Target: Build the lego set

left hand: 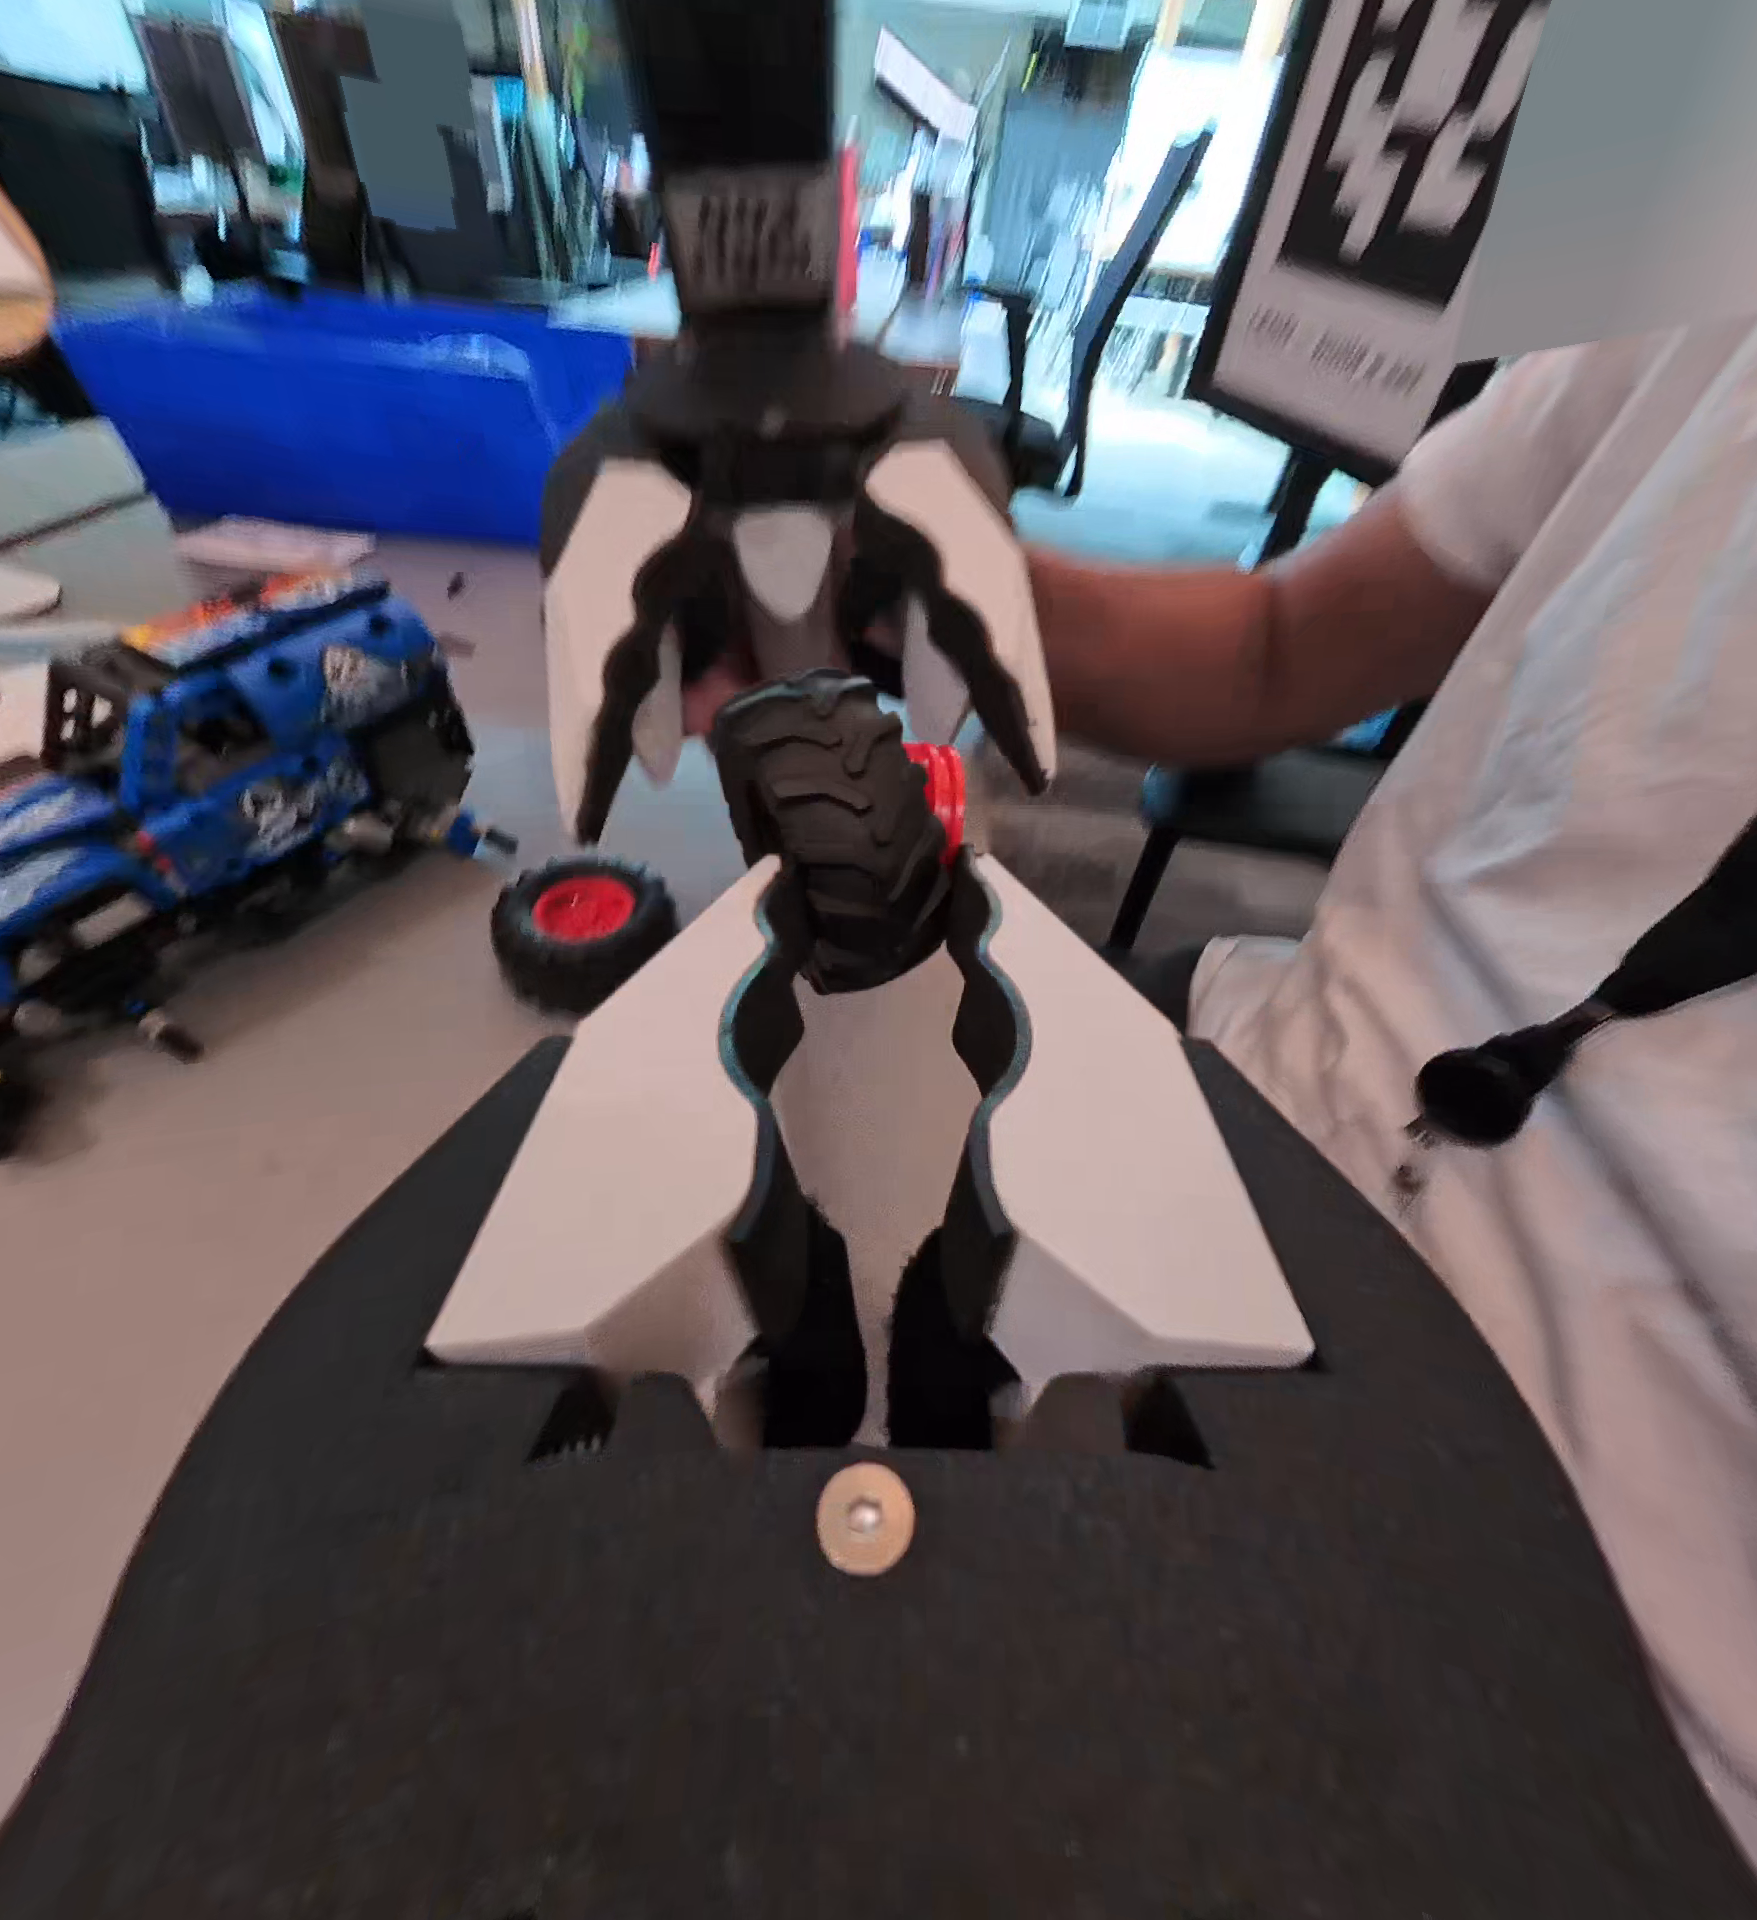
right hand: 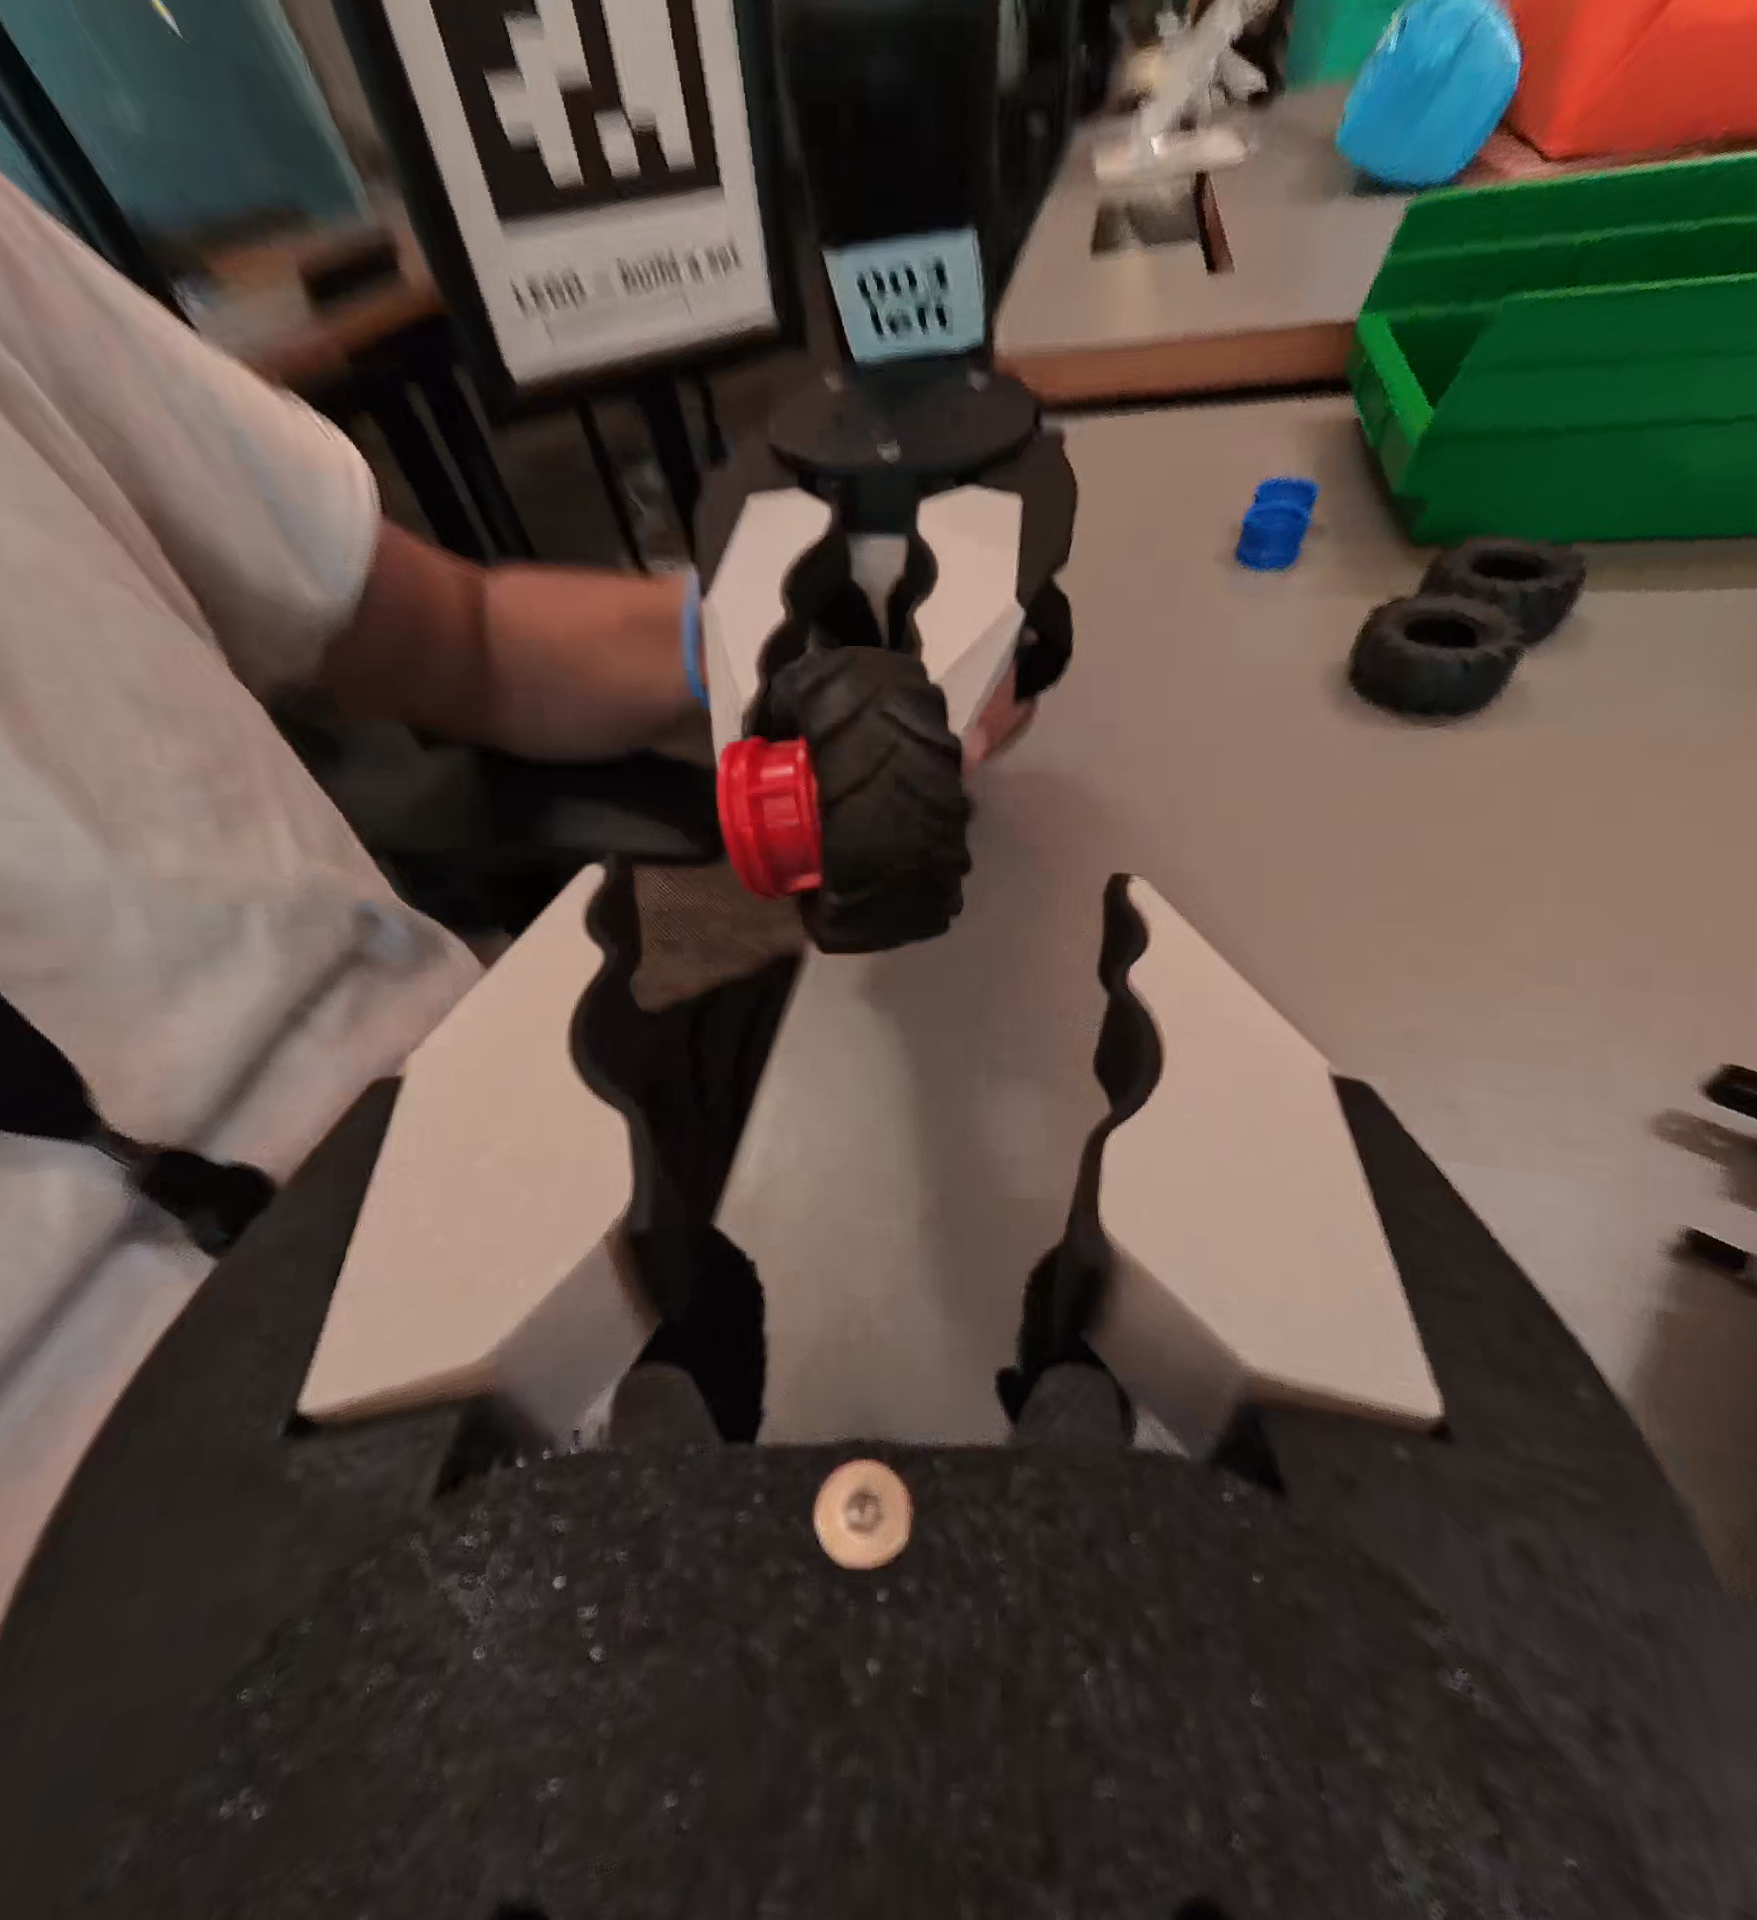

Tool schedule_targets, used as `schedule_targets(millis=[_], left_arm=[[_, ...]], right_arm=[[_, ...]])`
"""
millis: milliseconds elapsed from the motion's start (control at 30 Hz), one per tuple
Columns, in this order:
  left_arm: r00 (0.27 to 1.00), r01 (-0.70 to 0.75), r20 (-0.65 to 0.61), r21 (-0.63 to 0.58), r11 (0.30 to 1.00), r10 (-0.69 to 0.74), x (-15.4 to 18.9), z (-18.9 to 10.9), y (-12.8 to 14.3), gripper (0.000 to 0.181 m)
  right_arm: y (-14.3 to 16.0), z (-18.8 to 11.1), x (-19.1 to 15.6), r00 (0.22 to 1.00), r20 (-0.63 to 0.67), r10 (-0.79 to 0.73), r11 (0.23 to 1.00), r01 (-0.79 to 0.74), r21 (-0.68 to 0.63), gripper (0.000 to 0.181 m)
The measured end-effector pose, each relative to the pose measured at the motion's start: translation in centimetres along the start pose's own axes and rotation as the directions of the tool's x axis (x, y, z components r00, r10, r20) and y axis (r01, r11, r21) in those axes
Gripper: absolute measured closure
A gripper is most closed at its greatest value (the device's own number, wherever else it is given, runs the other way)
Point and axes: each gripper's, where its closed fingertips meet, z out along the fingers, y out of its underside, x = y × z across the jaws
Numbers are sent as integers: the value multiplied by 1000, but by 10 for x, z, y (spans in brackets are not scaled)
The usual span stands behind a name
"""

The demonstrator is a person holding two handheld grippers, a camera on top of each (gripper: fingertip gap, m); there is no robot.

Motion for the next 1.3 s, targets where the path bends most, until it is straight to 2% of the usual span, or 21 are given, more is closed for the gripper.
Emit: schedule_targets(millis=[67,167,300,367,467,567,933,1100,1300], left_arm=[[998,5,-58,83,997,0,10,-1,-13,157],[997,-16,-75,80,997,22,16,6,-11,157],[998,-34,-48,35,999,36,17,10,-2,156],[998,-47,-33,14,999,47,17,15,3,157],[999,-35,-16,7,999,35,15,19,1,156],[998,-56,1,-16,998,56,14,20,4,156],[998,-47,-42,-26,999,46,18,21,9,157],[999,-28,-32,-9,1000,28,16,21,5,157],[999,-30,24,-19,999,30,8,16,2,156]], right_arm=[[-14,2,-13,991,104,84,988,-96,118,101],[-25,4,-29,965,213,151,962,-193,193,130],[-15,7,-27,978,153,140,971,-166,171,137],[-12,6,-21,978,123,169,969,-188,163,150],[-14,1,-22,982,125,143,966,-166,200,152],[-8,0,-18,978,103,182,971,-195,136,146],[-1,-4,-21,998,51,37,997,-41,70,154],[-5,-5,-18,999,-26,-36,998,37,46,155],[-10,-7,-11,961,-186,-205,979,202,-35,158]])
